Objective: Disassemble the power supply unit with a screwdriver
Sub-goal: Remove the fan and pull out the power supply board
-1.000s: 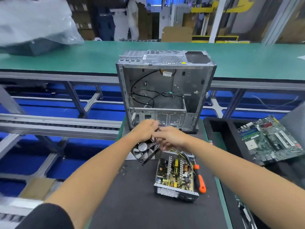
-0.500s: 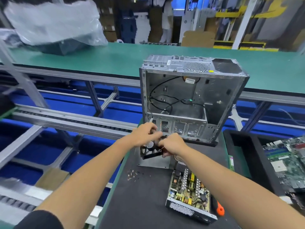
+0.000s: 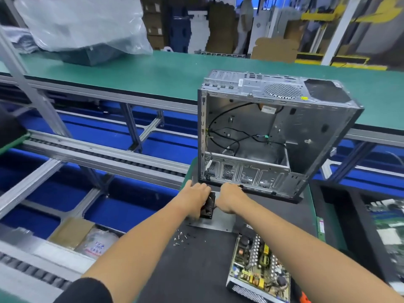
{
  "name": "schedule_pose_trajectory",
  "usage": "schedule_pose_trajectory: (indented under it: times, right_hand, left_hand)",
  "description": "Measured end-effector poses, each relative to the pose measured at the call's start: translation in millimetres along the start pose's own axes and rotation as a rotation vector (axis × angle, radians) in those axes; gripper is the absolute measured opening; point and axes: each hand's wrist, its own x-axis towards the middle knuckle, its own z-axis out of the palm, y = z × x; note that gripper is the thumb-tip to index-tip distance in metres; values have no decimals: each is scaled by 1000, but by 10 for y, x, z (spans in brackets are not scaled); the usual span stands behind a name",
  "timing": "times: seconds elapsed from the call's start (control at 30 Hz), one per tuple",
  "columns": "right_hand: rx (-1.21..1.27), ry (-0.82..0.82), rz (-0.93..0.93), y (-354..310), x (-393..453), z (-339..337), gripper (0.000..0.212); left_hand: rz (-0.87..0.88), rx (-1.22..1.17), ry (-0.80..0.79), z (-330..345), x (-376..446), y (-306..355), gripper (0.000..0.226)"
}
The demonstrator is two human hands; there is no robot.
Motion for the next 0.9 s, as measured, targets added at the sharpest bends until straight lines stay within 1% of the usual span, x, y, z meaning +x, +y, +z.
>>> schedule_pose_trajectory:
  times: [0.07, 0.1, 0.17, 0.23, 0.3, 0.4, 0.47, 0.53, 0.6, 0.67, 0.7, 0.73, 0.77, 0.83, 0.87, 0.9]
  right_hand:
    - [-48, -46, -38, -20, 5, 20, 11]
    - [-62, -63, -58, -27, 11, 27, 13]
    - [-70, -63, -95, -29, 3, 26, 13]
    - [-54, -61, -152, -9, -10, 23, 8]
    - [-42, -63, -220, 31, -46, 14, 13]
    - [43, -21, -298, 101, -97, -25, 10]
    - [110, 22, -315, 146, -127, -70, 16]
    - [147, 63, -330, 201, -156, -117, 23]
    - [188, 126, -336, 252, -195, -187, 25]
    - [246, 192, -326, 319, -230, -254, 19]
    - [253, 207, -314, 348, -248, -291, 16]
    - [248, 217, -295, 371, -265, -326, 15]
    - [241, 227, -269, 397, -278, -361, 14]
    - [225, 251, -206, 456, -292, -416, 14]
    - [216, 265, -175, 497, -302, -437, 15]
    - [214, 274, -145, 542, -322, -454, 16]
  left_hand:
    - [-12, 91, -23, 37, 68, 75, 63]
    - [-18, 129, -26, 53, 109, 116, 68]
    - [-22, 171, -21, 81, 187, 178, 79]
    - [-31, 161, -42, 117, 246, 186, 81]
    - [-50, 127, -96, 146, 287, 158, 84]
    - [-57, 129, -170, 146, 322, 116, 96]
    - [-55, 119, -192, 156, 346, 116, 105]
    - [-69, 89, -175, 177, 364, 137, 115]
    - [-94, 39, -139, 175, 360, 143, 118]
    - [-110, -58, -126, 115, 348, 168, 112]
    - [-104, -99, -99, 66, 340, 190, 101]
    - [-87, -126, -36, 10, 334, 218, 89]
    - [-63, -150, 59, -56, 334, 247, 74]
    - [0, -229, 289, -223, 314, 316, 39]
    - [41, -276, 370, -309, 304, 360, 26]
    - [95, -313, 419, -391, 288, 414, 20]
